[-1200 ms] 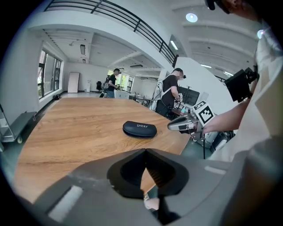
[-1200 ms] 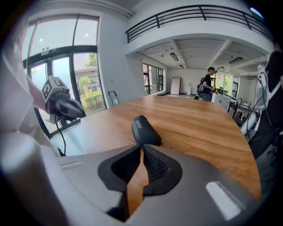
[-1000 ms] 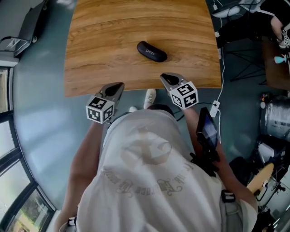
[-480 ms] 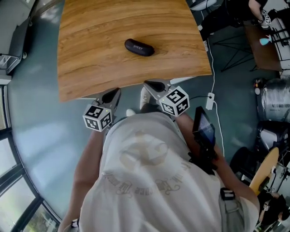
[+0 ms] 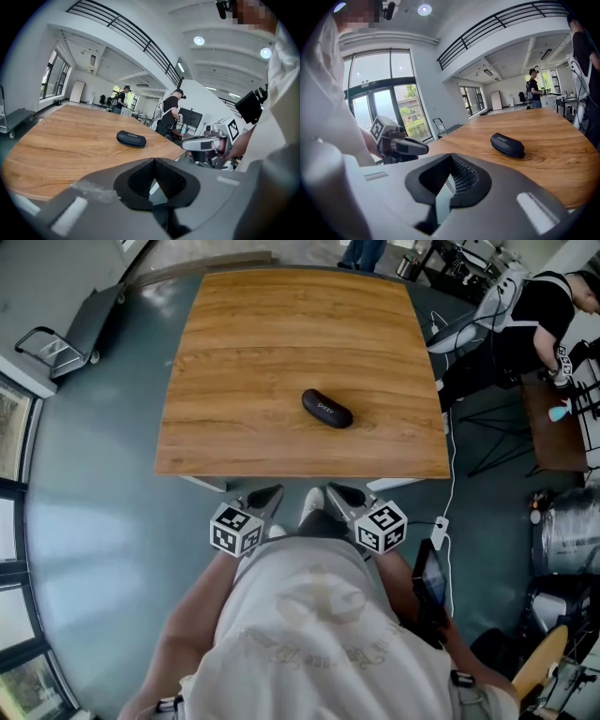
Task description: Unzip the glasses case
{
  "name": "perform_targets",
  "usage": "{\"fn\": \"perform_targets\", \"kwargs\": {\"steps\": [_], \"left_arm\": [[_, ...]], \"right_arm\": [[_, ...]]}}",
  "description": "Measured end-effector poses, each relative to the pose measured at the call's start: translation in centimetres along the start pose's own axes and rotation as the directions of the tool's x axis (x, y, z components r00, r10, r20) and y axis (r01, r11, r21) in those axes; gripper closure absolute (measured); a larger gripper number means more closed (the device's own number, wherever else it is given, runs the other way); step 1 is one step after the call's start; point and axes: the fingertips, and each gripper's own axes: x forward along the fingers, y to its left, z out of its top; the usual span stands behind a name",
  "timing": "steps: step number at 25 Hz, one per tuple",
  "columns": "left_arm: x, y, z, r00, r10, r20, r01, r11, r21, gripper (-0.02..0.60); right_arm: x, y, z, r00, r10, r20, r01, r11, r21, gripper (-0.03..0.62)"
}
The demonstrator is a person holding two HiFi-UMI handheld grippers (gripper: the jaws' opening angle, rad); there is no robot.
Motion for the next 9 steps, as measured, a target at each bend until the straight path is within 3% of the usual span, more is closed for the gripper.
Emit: {"fn": "perform_targets", "kwargs": {"steps": [9], "left_arm": [[0.8,-1.8,-0.6,0.998,-0.051,-0.024,0.052,0.998,0.030,0.577]], "right_arm": [[-1.1,0.2,-1.0,1.000,-0.007,-0.001,0.007,1.000,-0.005,0.586]]}}
